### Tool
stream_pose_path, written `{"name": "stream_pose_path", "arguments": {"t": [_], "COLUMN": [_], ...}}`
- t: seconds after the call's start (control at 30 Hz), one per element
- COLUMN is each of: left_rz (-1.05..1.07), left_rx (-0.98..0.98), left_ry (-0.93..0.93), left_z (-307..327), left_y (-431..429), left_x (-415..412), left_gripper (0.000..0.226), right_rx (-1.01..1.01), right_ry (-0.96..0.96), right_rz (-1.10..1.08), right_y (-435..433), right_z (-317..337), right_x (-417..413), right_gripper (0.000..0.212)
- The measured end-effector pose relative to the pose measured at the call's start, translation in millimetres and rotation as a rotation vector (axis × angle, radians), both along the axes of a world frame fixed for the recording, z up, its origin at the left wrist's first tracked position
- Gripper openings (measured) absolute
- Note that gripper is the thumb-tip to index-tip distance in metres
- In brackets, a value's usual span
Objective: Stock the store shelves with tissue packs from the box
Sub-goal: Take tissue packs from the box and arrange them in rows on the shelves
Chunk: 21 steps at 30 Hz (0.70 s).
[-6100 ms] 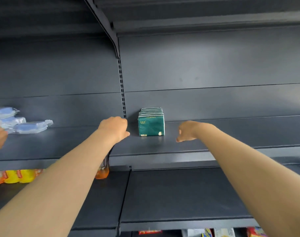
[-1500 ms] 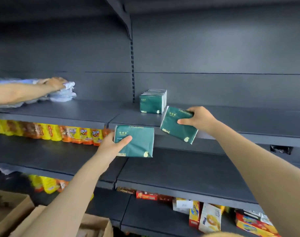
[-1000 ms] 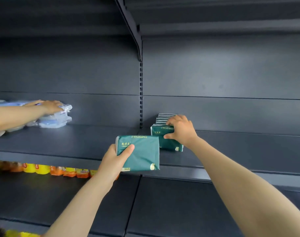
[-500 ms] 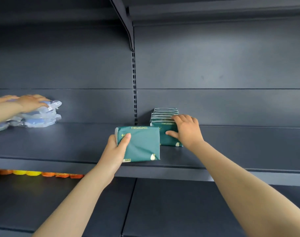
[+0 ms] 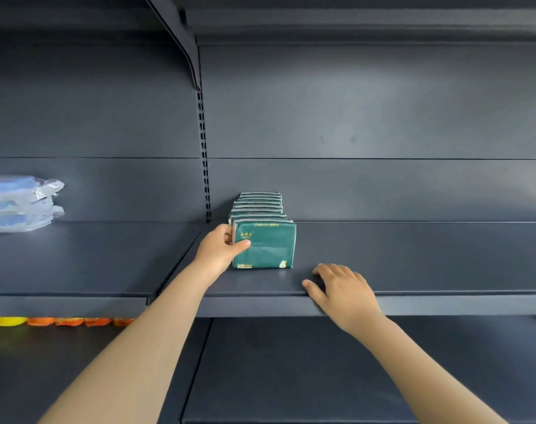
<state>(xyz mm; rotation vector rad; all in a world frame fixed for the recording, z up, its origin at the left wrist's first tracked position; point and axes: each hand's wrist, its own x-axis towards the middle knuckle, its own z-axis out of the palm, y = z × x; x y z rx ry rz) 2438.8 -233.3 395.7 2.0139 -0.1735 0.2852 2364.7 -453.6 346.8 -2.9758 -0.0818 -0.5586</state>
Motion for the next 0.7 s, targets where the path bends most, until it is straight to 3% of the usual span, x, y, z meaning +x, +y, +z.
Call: {"name": "stream_pose_path", "arguments": {"t": [0.13,0.37,0.7], "left_rz": [0.108,0.183,0.088], "left_rx": [0.137,0.198,0.332], "left_ry": [-0.038,-0.094,-0.001], "left_z": [-11,-11,-16], "left_y": [0,5,12], "left_x": [6,10,10], "left_gripper": [0.025,0.023,0.028], "right_rx": [-0.007,-0.017,0.016], "right_ry": [-0.020,-0.046,-0.022], "right_rz": [0.003,-0.018,-0.017], "right_y": [2,4,5], "right_z": [-1,-3,0], "right_x": [-1,-4,-3], "right_gripper": [0.045,0.044,0.045]}}
